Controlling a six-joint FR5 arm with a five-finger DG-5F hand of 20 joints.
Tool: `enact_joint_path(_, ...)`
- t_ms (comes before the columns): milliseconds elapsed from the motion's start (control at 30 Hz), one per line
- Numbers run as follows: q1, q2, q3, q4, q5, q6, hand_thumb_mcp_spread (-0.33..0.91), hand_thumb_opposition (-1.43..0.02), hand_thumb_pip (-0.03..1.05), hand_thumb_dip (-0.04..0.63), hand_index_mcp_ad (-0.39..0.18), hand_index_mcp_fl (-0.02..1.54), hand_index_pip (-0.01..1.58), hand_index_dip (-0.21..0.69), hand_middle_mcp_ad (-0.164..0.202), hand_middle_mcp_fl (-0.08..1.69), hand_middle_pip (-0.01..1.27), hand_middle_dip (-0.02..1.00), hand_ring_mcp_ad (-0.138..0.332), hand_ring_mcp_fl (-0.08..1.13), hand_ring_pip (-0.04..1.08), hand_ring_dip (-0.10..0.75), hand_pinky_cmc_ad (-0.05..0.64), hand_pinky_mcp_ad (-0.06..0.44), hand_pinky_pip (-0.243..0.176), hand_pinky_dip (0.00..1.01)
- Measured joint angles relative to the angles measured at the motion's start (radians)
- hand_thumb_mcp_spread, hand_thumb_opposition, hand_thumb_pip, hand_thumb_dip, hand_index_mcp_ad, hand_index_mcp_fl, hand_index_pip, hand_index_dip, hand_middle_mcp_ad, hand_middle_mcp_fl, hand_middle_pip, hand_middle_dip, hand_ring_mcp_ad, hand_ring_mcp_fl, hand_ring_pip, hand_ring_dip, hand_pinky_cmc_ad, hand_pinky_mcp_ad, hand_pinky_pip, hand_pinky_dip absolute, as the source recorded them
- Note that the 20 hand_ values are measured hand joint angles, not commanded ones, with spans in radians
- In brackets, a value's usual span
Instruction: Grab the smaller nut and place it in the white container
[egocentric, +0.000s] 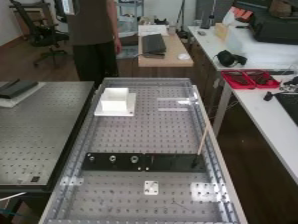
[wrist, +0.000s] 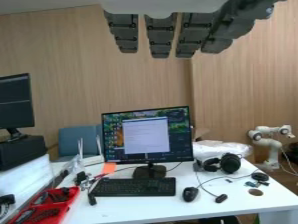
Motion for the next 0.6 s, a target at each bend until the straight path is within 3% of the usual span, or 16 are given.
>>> enact_joint_path(167, 0.001, 0.0, 0.0, 0.0, 0.002, 0.0, 0.02, -0.02, 0.01, 0.007, -0.054, 0.02, 0.02, 0.016, 0.051, 0.0, 0.02, 0.02, 0.052, 0.0, 0.01, 0.012, 0.005, 0.035, -0.01, 0.02)
enact_joint_path(233, 0.002, 0.0, 0.0, -0.001, 0.004, 0.0, 0.13, -0.17, 0.14, 0.019, -0.054, 0.02, 0.02, 0.016, 0.051, 0.01, 0.04, 0.02, 0.052, 0.0, 0.02, 0.012, 0.024, 0.052, -0.01, 0.05)
enact_joint_path(300, 0.002, 0.0, 0.0, -0.002, 0.005, 0.0, 0.23, -0.34, 0.23, 0.019, -0.087, 0.02, 0.04, 0.016, 0.051, -0.01, 0.08, 0.03, 0.051, 0.0, 0.03, 0.014, 0.115, 0.131, -0.014, 0.11)
enact_joint_path(400, 0.001, 0.0, 0.0, -0.002, 0.004, 0.001, 0.26, -0.51, 0.21, 0.017, -0.12, 0.02, 0.05, 0.016, 0.051, -0.02, 0.1, 0.06, 0.106, 0.01, 0.08, 0.014, 0.251, 0.248, -0.028, 0.2)
enact_joint_path(467, 0.0, -0.001, 0.0, -0.002, 0.004, 0.002, 0.26, -0.57, 0.21, 0.017, -0.12, 0.02, 0.06, 0.033, 0.051, -0.02, 0.11, 0.1, 0.119, 0.01, 0.08, 0.014, 0.316, 0.278, -0.058, 0.24)
enact_joint_path(600, -0.001, -0.001, -0.001, -0.002, 0.002, 0.004, 0.28, -0.6, 0.2, 0.017, -0.12, 0.02, 0.07, 0.035, 0.052, -0.02, 0.13, 0.11, 0.154, 0.0, 0.07, 0.014, 0.382, 0.312, -0.065, 0.3)
